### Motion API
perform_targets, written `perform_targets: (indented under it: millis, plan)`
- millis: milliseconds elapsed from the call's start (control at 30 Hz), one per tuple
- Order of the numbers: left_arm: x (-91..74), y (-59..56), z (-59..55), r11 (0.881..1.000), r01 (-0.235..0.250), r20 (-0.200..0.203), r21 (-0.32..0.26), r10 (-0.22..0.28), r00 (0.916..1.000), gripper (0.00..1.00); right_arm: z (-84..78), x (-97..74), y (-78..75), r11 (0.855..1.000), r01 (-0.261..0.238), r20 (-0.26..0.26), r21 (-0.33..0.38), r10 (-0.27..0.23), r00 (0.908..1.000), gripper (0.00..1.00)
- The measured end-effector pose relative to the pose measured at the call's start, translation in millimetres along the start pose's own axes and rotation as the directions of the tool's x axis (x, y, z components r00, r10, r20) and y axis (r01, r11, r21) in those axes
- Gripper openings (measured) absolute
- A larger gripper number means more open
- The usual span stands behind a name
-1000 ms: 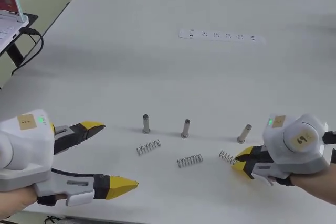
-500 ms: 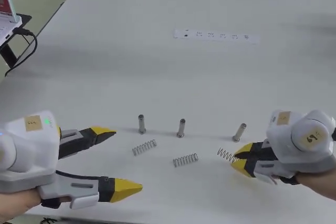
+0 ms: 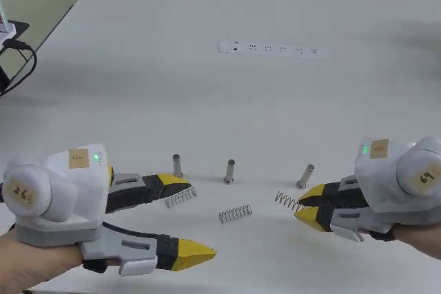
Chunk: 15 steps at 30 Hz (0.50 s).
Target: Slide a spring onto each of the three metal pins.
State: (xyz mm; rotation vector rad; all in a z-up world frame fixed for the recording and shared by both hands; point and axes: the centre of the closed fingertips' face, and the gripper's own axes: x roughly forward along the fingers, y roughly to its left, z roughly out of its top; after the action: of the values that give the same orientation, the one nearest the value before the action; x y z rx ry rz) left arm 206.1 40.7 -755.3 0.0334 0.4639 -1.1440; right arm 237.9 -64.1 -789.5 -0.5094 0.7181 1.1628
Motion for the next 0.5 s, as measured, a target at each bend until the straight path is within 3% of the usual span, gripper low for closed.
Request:
perform_targets:
  millis: [167, 500]
  plan:
    - [20.6, 1.1, -4.5, 0.999, 0.029, -0.012, 0.029, -0.029, 0.9995, 0.51, 4.3, 1.5, 9.0, 0.995, -0.027, -0.004, -0.099, 0.027, 0.9996, 0.08]
    - [44.2, -1.4, 7.8, 0.995, 0.082, 0.003, 0.062, -0.082, 0.9966, 0.46, 17.1, 2.0, 13.3, 0.988, -0.049, 0.022, -0.148, 0.053, 0.9984, 0.07]
